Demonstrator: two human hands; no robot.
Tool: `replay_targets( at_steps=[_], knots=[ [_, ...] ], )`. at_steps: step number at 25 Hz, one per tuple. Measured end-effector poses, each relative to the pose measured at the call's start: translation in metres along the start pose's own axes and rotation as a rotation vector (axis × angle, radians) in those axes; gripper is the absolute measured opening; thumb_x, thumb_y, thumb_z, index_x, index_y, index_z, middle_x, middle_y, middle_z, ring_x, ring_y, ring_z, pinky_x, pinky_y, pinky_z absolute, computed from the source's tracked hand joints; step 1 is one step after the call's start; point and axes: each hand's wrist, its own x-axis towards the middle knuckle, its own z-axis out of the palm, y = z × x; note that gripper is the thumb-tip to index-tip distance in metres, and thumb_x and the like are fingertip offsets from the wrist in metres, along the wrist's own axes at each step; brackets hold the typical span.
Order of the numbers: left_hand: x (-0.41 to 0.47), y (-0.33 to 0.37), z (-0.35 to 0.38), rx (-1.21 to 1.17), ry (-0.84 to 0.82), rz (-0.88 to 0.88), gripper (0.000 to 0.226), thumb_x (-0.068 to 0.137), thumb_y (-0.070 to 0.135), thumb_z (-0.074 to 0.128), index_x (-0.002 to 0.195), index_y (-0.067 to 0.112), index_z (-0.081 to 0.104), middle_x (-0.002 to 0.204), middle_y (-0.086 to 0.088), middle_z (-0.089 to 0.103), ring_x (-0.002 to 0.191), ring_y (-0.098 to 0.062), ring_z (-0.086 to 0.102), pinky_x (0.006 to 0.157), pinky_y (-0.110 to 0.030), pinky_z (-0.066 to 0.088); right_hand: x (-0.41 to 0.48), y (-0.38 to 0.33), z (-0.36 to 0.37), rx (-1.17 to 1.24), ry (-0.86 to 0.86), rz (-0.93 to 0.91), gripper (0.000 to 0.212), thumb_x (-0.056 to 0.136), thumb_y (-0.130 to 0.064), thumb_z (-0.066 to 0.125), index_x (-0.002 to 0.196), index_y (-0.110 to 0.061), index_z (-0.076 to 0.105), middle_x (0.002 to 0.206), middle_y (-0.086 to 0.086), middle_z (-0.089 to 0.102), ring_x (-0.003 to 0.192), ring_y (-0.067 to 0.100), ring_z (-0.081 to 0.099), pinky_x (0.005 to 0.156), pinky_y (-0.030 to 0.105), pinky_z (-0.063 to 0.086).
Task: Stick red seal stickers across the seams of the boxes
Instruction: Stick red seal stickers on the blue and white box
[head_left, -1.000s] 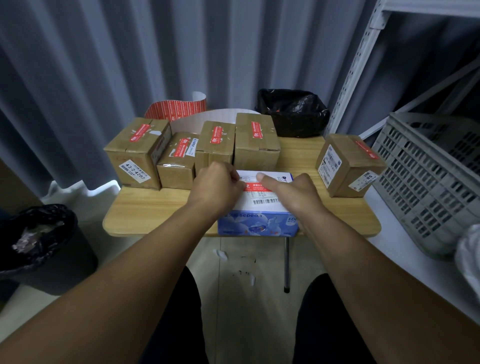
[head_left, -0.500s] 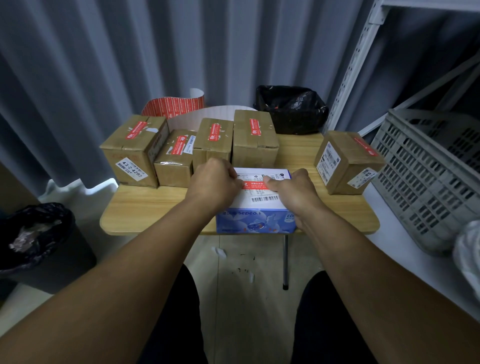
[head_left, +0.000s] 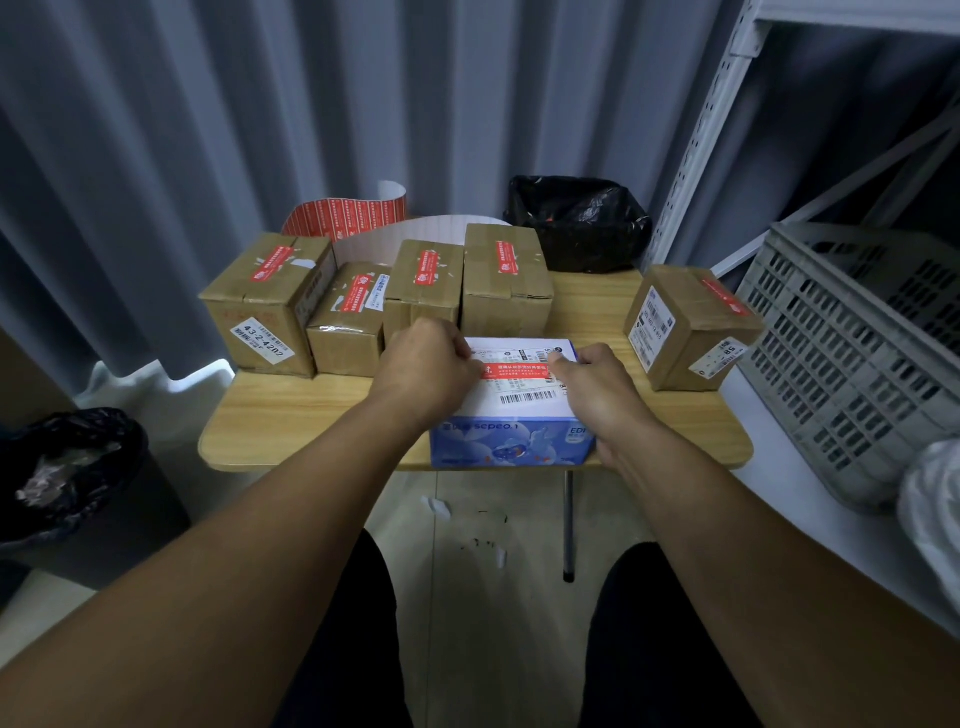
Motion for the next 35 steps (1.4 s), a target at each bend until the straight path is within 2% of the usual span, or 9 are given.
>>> replay_targets(
  at_steps=[3, 9, 15, 19, 22, 27, 30, 33, 35],
  knots=[
    [0.000, 0.001, 0.000, 0.001, -0.007, -0.004, 0.010, 0.090, 0.030, 0.074, 0.093, 0.020, 0.073, 0.103, -0.004, 0.072, 0.093, -0.022, 0.065, 0.080, -0.036, 0.056, -0.005, 0.002, -0.002, 0.031, 0.005, 0.001, 0.029, 0.096, -0.043, 0.063, 0.104, -0.016, 0.052, 0.102, 0.007, 0.072, 0.080, 0.021, 0.071, 0.064, 0.032, 0.057],
    [-0.003, 0.002, -0.002, -0.018, -0.020, -0.005, 0.011, 0.090, 0.030, 0.074, 0.094, 0.019, 0.071, 0.104, -0.004, 0.071, 0.093, -0.021, 0.065, 0.079, -0.037, 0.057, -0.010, 0.001, 0.001, -0.118, 0.043, -0.080, 0.027, 0.093, -0.042, 0.067, 0.088, -0.020, 0.052, 0.100, 0.006, 0.072, 0.088, 0.025, 0.071, 0.079, 0.043, 0.059],
    [-0.002, 0.002, -0.002, -0.023, -0.021, -0.006, 0.015, 0.090, 0.030, 0.074, 0.098, 0.017, 0.073, 0.104, -0.004, 0.072, 0.093, -0.021, 0.065, 0.079, -0.037, 0.057, -0.016, -0.001, -0.007, -0.014, -0.040, -0.004, 0.028, 0.093, -0.031, 0.069, 0.108, -0.011, 0.057, 0.096, 0.006, 0.073, 0.075, 0.019, 0.071, 0.065, 0.032, 0.057],
    [-0.002, 0.002, -0.001, -0.029, -0.016, -0.006, 0.014, 0.091, 0.029, 0.073, 0.097, 0.017, 0.071, 0.105, -0.004, 0.071, 0.093, -0.021, 0.065, 0.078, -0.037, 0.058, -0.010, -0.005, -0.012, -0.038, -0.067, 0.012, 0.010, 0.098, -0.022, 0.061, 0.100, -0.011, 0.060, 0.092, 0.008, 0.073, 0.071, 0.019, 0.068, 0.059, 0.027, 0.050],
    [-0.002, 0.001, -0.002, -0.022, -0.011, 0.001, 0.013, 0.092, 0.028, 0.073, 0.098, 0.017, 0.072, 0.104, -0.004, 0.071, 0.091, -0.021, 0.065, 0.072, -0.032, 0.053, -0.009, -0.009, -0.015, -0.038, -0.120, 0.029, 0.018, 0.093, -0.023, 0.067, 0.096, -0.007, 0.071, 0.090, 0.009, 0.078, 0.076, 0.025, 0.074, 0.066, 0.029, 0.054],
    [-0.002, 0.000, -0.001, -0.017, -0.018, 0.004, 0.013, 0.091, 0.030, 0.074, 0.097, 0.019, 0.072, 0.104, -0.004, 0.072, 0.092, -0.021, 0.065, 0.078, -0.036, 0.057, -0.014, -0.023, -0.012, -0.041, -0.113, 0.114, 0.015, 0.086, -0.003, 0.069, 0.100, 0.001, 0.069, 0.087, 0.016, 0.076, 0.058, 0.022, 0.071, 0.049, 0.025, 0.054],
    [-0.002, 0.001, -0.002, -0.039, -0.021, 0.000, 0.014, 0.091, 0.029, 0.074, 0.099, 0.018, 0.072, 0.104, -0.003, 0.071, 0.091, -0.019, 0.064, 0.073, -0.033, 0.055, -0.014, -0.029, -0.011, -0.067, -0.092, 0.129, 0.021, 0.087, -0.016, 0.070, 0.103, -0.003, 0.066, 0.077, 0.009, 0.076, 0.053, 0.017, 0.071, 0.046, 0.022, 0.053],
    [-0.004, 0.004, -0.003, -0.038, -0.031, 0.006, 0.015, 0.092, 0.028, 0.072, 0.102, 0.016, 0.072, 0.105, -0.002, 0.070, 0.088, -0.016, 0.061, 0.060, -0.023, 0.044, -0.014, -0.026, 0.005, -0.307, 0.007, 0.047, 0.059, 0.076, -0.047, 0.074, 0.119, -0.011, 0.055, 0.108, 0.009, 0.071, 0.088, 0.027, 0.073, 0.078, 0.039, 0.061],
    [-0.004, 0.003, -0.003, -0.039, -0.034, 0.009, 0.014, 0.094, 0.027, 0.071, 0.102, 0.016, 0.071, 0.106, -0.002, 0.070, 0.088, -0.014, 0.060, 0.057, -0.020, 0.042, -0.017, -0.024, 0.016, -0.587, 0.096, -0.036, 0.074, 0.080, -0.059, 0.066, 0.135, -0.015, 0.044, 0.134, 0.012, 0.055, 0.120, 0.034, 0.057, 0.098, 0.045, 0.050]
  ],
)
